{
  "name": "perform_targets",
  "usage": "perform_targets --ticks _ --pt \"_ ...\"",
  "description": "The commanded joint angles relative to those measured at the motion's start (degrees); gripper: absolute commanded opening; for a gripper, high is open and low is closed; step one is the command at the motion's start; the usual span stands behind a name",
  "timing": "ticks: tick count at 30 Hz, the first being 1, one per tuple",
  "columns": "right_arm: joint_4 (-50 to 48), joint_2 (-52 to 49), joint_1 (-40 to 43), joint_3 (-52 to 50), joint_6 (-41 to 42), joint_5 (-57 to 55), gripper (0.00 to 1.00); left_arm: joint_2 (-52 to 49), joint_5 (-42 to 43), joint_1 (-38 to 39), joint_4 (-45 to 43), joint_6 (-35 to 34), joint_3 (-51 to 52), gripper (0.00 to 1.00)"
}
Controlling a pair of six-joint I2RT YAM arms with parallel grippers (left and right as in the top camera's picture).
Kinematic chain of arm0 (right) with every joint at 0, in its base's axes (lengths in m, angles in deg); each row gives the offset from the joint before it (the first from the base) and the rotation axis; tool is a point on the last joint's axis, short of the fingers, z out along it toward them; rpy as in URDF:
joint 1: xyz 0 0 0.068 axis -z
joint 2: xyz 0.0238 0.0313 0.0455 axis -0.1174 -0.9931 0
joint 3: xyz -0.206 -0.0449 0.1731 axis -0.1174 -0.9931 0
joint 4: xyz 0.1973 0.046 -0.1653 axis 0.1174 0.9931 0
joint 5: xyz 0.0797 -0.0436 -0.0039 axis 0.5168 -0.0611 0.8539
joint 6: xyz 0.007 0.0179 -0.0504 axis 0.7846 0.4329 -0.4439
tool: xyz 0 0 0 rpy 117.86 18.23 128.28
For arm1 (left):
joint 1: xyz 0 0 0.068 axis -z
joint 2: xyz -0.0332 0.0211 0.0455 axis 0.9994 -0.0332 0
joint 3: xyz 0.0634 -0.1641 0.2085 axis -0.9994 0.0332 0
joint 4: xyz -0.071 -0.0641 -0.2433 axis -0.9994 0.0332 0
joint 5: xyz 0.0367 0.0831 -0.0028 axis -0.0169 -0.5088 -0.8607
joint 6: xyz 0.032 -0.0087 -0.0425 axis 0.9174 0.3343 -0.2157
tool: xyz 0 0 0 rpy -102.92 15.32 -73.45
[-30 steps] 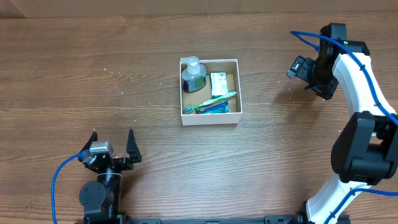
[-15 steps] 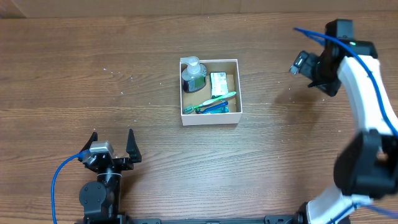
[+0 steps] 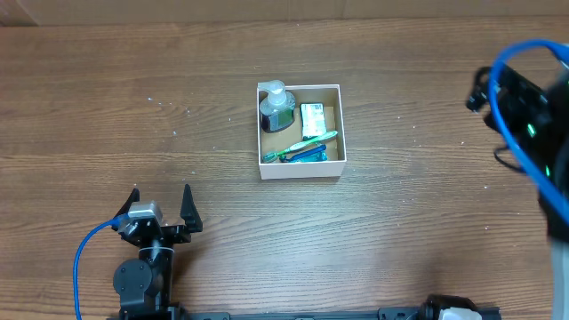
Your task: Pack container
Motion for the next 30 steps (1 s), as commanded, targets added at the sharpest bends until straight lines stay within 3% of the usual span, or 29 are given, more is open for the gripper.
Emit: perform_targets --ticks 1,9,16,30 --pt "-11.3 12.7 -0.2 -12.7 -5.5 -2.3 1.0 0.6 0.2 -0.6 0.0 -1.0 0.2 1.0" --pt "-44.3 32.4 -0.2 -46.2 -10.5 6.2 1.0 0.6 0.2 -0.6 0.0 -1.0 0.2 1.0" --pt "-62.7 43.7 -0.2 -67.3 -10.5 12.4 1.0 0.6 0.2 -0.6 0.0 -1.0 0.2 1.0" --pt "-64.8 58.7 -0.2 -82.8 -12.5 13.6 1.0 0.6 0.2 -0.6 0.0 -1.0 0.2 1.0"
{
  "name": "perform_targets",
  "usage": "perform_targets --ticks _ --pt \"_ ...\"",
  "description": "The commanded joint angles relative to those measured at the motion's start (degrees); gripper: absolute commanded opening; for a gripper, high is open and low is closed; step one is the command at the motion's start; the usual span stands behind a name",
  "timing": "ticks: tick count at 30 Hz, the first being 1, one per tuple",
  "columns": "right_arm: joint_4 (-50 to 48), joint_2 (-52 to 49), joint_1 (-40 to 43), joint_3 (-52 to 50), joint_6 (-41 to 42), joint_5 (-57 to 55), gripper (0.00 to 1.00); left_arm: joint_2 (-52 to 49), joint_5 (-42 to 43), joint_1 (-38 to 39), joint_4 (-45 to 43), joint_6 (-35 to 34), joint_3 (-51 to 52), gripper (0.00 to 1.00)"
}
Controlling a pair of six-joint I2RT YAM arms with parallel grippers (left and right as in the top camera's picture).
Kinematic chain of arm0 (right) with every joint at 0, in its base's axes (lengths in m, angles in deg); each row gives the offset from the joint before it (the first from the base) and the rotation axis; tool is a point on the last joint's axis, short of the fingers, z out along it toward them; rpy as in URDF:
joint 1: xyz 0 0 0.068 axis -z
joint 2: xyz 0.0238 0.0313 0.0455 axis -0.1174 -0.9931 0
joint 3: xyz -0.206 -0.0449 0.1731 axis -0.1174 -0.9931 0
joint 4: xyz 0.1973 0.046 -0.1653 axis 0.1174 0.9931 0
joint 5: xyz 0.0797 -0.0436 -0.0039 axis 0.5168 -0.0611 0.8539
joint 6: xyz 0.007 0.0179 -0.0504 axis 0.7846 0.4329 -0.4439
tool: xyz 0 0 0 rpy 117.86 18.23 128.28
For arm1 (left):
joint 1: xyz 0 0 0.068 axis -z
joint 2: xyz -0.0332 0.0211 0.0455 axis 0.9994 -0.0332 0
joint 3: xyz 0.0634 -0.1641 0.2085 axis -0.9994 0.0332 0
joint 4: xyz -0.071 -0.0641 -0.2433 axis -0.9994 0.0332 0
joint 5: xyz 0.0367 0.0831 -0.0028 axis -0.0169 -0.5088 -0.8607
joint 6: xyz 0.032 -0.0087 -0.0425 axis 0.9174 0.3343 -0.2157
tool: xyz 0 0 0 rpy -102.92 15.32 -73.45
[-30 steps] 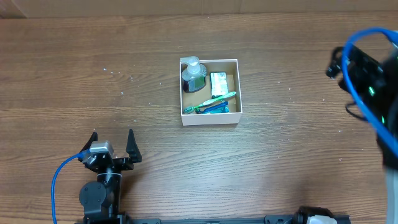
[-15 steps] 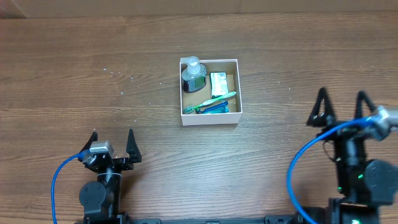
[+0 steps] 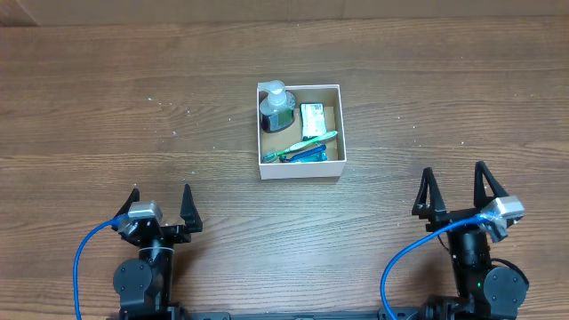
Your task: Pack container
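Note:
A white open box (image 3: 300, 171) stands on the wooden table at mid-back. Inside it are a dark pump bottle (image 3: 276, 108) at the back left, a small green-and-white packet (image 3: 311, 119) at the back right, and a green toothbrush (image 3: 300, 145) lying across blue items at the front. My left gripper (image 3: 161, 201) is open near the front left edge, empty. My right gripper (image 3: 453, 185) is open near the front right edge, also empty. Both are well apart from the box.
Blue cables run from each arm base, the left cable (image 3: 82, 258) and the right cable (image 3: 400, 262). The wooden table (image 3: 107, 98) spreads around the box on all sides.
My right arm, which was raised at the far right edge of the view, now rests at the front right with its gripper open. The left arm and the box contents are unchanged.

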Motion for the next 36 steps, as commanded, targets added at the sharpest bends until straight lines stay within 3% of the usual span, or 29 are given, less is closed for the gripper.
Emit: perform_targets --ticks 1,18,23,36 --pt "-0.4 1.4 -0.2 -2.6 -0.9 0.7 1.0 0.6 0.2 -0.6 0.1 -1.0 0.2 1.0" --pt "4.0 4.0 -1.3 -7.1 -1.4 -4.8 1.0 0.6 0.2 -0.6 0.1 -1.0 0.2 1.0" --pt "10.5 3.9 -2.4 -7.1 -1.5 -6.4 1.0 0.6 0.2 -0.6 0.1 -1.0 0.2 1.0" --pt "10.4 3.9 -2.4 -7.1 -2.0 -6.6 1.0 0.6 0.2 -0.6 0.1 -1.0 0.2 1.0"
